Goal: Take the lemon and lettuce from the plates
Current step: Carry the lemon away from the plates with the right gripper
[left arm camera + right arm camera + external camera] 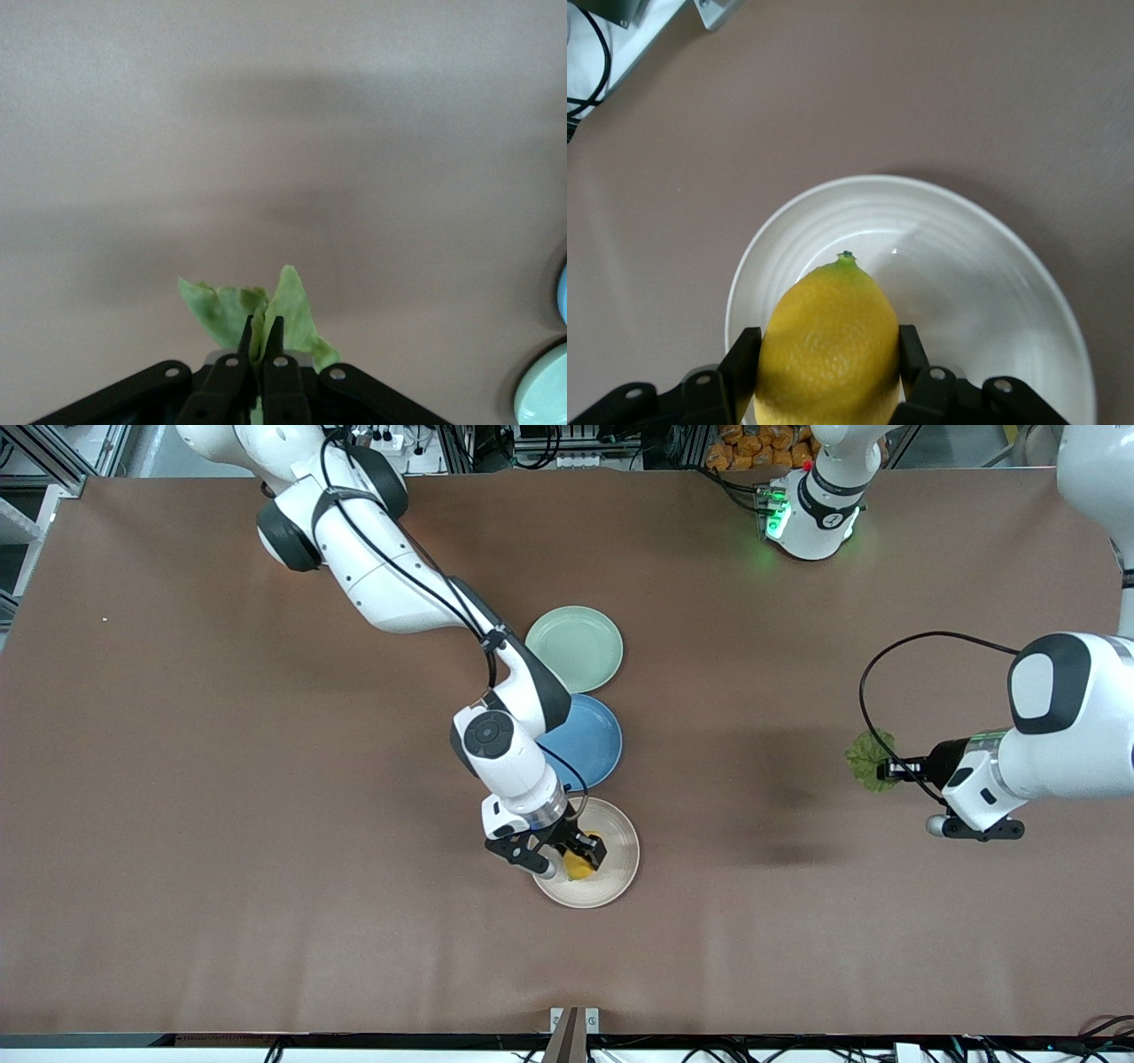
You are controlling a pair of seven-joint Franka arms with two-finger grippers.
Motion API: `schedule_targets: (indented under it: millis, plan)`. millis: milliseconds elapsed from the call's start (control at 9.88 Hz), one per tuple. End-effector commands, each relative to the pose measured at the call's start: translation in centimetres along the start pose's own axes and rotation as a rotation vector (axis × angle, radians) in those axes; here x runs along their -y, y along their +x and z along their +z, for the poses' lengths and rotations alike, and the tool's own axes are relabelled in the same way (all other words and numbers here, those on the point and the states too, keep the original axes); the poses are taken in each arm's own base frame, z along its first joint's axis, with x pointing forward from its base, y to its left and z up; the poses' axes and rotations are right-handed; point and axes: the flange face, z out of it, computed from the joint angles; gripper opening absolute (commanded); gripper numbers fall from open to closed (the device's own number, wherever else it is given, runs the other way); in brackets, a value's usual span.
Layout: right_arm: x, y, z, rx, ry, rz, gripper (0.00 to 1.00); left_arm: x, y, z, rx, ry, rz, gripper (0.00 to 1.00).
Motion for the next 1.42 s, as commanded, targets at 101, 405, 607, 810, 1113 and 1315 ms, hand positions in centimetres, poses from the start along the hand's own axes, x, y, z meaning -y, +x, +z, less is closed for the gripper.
schedule_targets:
  millis: [101,405,607,810,1113,1315]
  plan:
    - [-0.3,6.6,-8.5,0.138,-0.022,-0.033,0.08,-1.4,1.7,0.6,-0.044,0.094,0.055,0.00]
    - [-5.5,15.8,-17.3,0.227,-0.077,-0.115,0.02,-1.5,3.7,4.5,-0.070,0.120,0.065,0.00]
    - [-10.5,19.6,-19.9,0.309,-0.161,-0.156,0.00,-2.3,4.3,6.0,-0.086,0.159,0.052,0.00]
    - [-15.9,22.7,-21.3,0.395,-0.218,-0.167,0.00,-2.0,4.6,7.4,-0.086,0.158,0.035,0.00]
    - [-25.0,25.7,-22.9,0.449,-0.271,-0.137,0.00,-1.2,4.5,11.8,-0.060,0.131,0.014,0.00]
    - [-30.6,25.8,-23.4,0.379,-0.328,-0.174,0.00,-1.1,4.4,12.1,-0.055,0.131,0.013,0.00]
